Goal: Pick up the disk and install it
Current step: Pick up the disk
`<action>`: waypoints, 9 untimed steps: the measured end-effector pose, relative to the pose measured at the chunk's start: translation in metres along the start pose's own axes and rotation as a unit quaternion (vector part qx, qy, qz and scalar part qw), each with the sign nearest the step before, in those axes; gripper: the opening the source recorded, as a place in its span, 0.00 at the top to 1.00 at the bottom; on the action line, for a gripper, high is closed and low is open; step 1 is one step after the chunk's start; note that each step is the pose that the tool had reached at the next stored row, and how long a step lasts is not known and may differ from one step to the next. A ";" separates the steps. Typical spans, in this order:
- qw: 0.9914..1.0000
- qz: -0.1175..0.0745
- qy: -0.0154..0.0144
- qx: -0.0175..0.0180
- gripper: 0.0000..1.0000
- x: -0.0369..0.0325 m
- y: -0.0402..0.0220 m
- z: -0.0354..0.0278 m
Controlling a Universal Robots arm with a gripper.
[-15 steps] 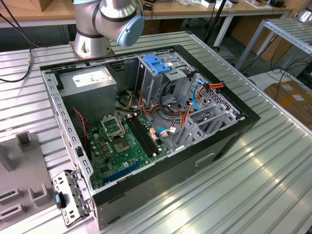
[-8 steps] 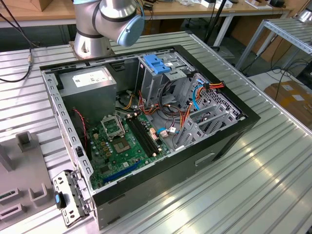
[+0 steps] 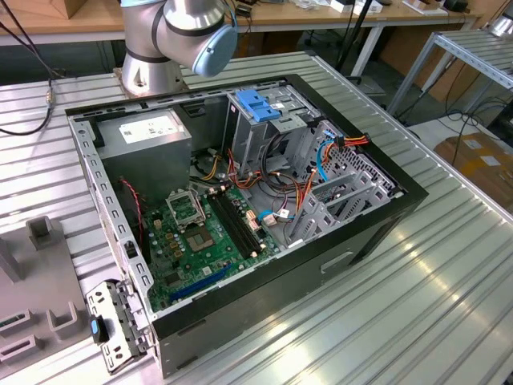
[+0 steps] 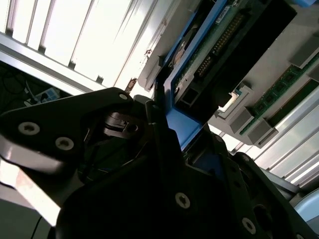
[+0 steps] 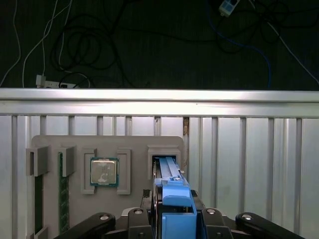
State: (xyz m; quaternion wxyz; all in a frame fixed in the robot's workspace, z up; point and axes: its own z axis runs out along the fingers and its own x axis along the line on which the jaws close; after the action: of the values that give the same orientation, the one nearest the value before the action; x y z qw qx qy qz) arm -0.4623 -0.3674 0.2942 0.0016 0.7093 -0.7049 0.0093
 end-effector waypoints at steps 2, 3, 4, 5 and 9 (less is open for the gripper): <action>1.000 0.000 0.000 0.000 0.61 0.0000 0.0000 0.0000; 1.000 0.000 0.000 0.000 0.61 0.0000 0.0000 0.0000; 1.000 0.000 0.000 0.000 0.62 0.0000 0.0000 0.0000; 1.000 0.000 0.000 0.000 0.63 0.0000 0.0000 0.0000; 1.000 0.000 0.000 0.000 0.63 0.0000 0.0000 0.0000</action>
State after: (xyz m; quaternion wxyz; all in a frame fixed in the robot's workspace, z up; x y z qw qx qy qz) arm -0.4623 -0.3674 0.2942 0.0016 0.7092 -0.7050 0.0093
